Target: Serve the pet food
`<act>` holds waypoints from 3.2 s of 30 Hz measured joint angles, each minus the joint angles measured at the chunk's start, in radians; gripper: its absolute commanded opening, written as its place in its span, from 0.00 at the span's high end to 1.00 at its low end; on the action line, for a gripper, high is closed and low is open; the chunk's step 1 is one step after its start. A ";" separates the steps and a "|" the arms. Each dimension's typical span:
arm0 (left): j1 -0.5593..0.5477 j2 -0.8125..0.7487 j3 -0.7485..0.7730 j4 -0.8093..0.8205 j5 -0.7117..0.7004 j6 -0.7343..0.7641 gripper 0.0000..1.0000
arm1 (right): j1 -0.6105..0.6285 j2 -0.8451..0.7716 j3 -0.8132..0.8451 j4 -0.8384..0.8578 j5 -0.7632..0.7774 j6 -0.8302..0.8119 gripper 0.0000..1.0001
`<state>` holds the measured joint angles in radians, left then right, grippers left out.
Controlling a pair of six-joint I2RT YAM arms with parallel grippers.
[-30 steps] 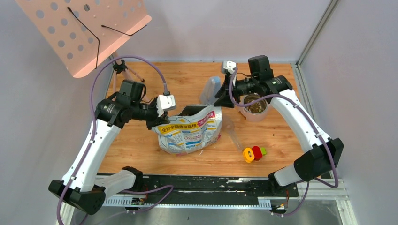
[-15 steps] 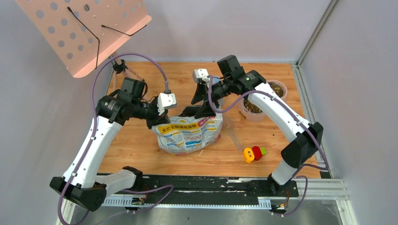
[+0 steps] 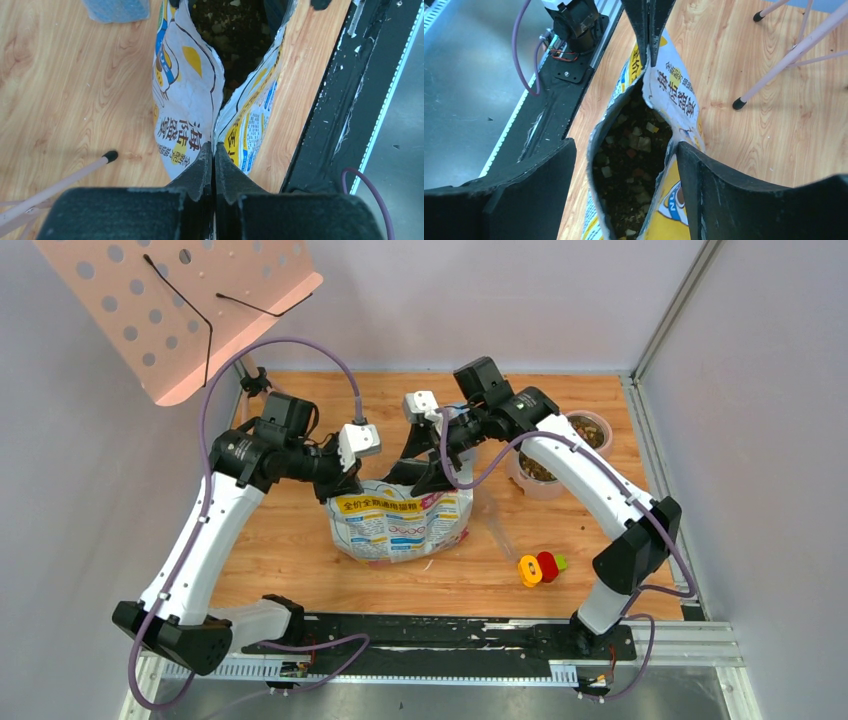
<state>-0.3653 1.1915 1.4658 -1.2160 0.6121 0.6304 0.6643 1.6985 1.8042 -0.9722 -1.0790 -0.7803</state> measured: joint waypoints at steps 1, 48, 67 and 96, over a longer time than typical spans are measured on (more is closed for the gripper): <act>0.000 0.001 0.002 -0.001 0.001 0.003 0.97 | 0.006 0.008 0.000 0.015 0.006 0.000 0.28; 0.000 -0.222 -0.173 0.273 0.166 0.027 0.33 | -0.102 -0.047 -0.075 -0.011 0.145 0.041 1.00; -0.055 -0.137 -0.276 0.476 0.139 -0.199 0.93 | -0.103 -0.042 -0.052 0.013 0.091 0.071 0.52; -0.058 -0.149 -0.247 0.348 0.116 -0.085 0.76 | 0.029 0.048 -0.047 0.151 0.023 0.142 0.91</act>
<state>-0.4236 1.0428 1.2190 -0.8677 0.7280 0.5457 0.6930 1.7470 1.7569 -0.8215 -1.0557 -0.6384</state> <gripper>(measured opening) 0.406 0.019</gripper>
